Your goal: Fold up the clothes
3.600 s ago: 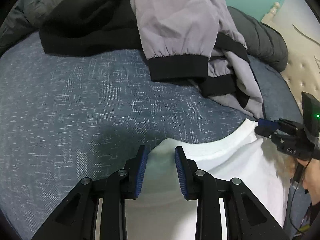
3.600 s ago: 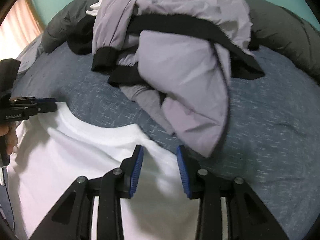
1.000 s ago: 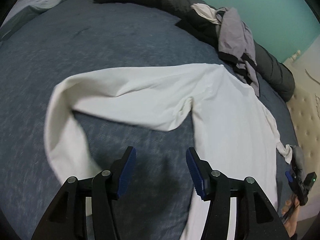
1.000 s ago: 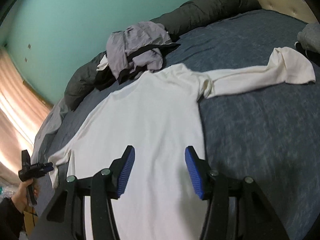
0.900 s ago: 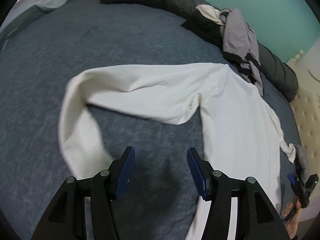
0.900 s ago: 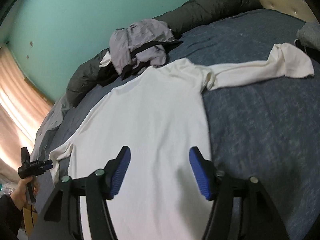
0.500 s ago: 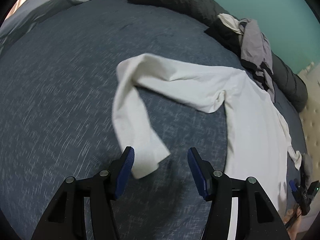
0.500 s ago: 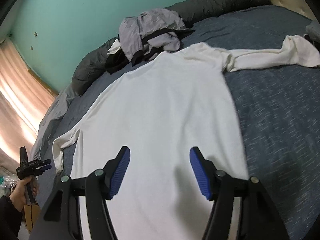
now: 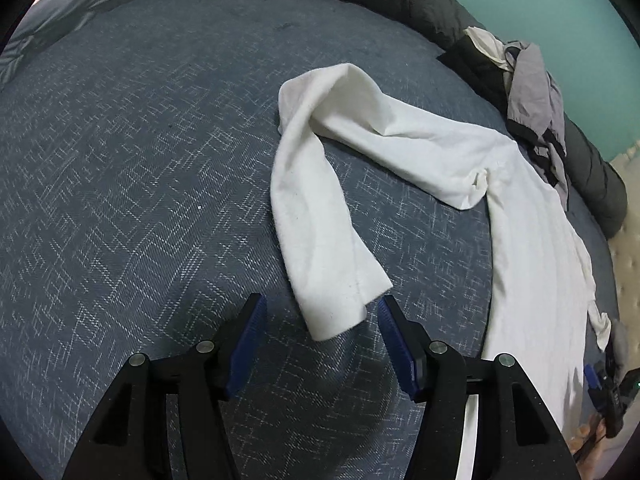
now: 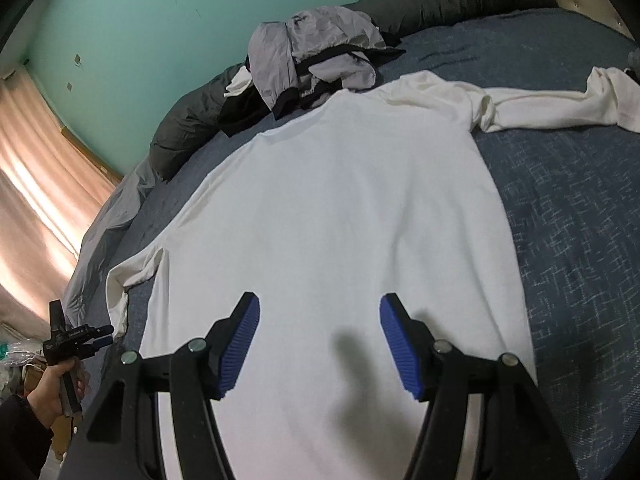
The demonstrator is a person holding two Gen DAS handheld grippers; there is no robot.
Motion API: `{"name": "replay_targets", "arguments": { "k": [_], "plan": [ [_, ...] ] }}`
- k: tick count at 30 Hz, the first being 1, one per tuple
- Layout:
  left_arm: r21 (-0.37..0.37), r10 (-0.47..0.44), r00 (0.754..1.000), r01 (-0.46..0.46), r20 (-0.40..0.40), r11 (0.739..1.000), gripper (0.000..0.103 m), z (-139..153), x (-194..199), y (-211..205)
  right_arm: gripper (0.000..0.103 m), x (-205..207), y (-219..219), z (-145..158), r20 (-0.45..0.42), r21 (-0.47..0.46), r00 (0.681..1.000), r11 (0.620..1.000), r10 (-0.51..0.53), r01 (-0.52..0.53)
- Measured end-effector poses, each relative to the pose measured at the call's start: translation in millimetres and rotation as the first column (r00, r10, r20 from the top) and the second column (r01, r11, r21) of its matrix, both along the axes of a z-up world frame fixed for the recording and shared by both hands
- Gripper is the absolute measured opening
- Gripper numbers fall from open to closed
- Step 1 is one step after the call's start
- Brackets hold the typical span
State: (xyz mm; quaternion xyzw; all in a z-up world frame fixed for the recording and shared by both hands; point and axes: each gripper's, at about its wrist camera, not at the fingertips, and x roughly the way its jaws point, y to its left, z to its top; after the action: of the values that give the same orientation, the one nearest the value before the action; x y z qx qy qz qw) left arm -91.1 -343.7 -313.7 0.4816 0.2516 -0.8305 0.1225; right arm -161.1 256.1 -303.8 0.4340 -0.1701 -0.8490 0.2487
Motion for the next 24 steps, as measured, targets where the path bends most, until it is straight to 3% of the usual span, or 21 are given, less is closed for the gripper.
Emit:
{"name": "replay_targets", "arguments": {
  "k": [7,8,10,13,18,22,24],
  "plan": [
    [-0.016,-0.033,0.999,0.033,0.024,0.999,0.058,-5.5,-6.5,-0.3,0.064,-3.4,1.7,-2.5,0.005,-0.017,1.0,1.0,-0.004,0.004],
    [-0.018,-0.045,0.999,0.045,0.031,0.999,0.054,-6.0,-8.0,0.4,0.064,-3.5,2.3,-2.6,0.005,-0.018,1.0,1.0,-0.005,0.005],
    [-0.014,-0.072,0.996,0.073,0.048,0.997,0.026,-6.8,-11.2,2.4,0.064,-3.4,3.2,-3.6,0.007,-0.021,1.0,1.0,-0.007,0.007],
    [-0.037,-0.099,0.993,0.101,0.061,0.994,0.013,-0.7,-12.9,4.7,0.064,-4.0,3.8,-5.1,0.013,-0.025,1.0,1.0,-0.007,0.008],
    [-0.126,-0.132,0.99,0.138,0.051,0.982,0.009,35.3,-6.8,2.3,0.064,-4.6,4.4,-3.7,0.011,-0.034,1.0,0.999,-0.006,0.006],
    [-0.287,-0.142,0.987,0.156,0.069,0.945,0.009,75.8,1.3,-6.4,0.064,-5.6,5.2,-1.9,0.01,-0.051,1.0,0.999,-0.005,0.006],
    [-0.309,-0.136,0.988,0.153,0.076,0.939,0.009,84.5,3.7,-12.5,0.064,-5.6,6.3,-1.2,0.011,-0.062,1.0,0.998,-0.007,0.008]
  ]
}}
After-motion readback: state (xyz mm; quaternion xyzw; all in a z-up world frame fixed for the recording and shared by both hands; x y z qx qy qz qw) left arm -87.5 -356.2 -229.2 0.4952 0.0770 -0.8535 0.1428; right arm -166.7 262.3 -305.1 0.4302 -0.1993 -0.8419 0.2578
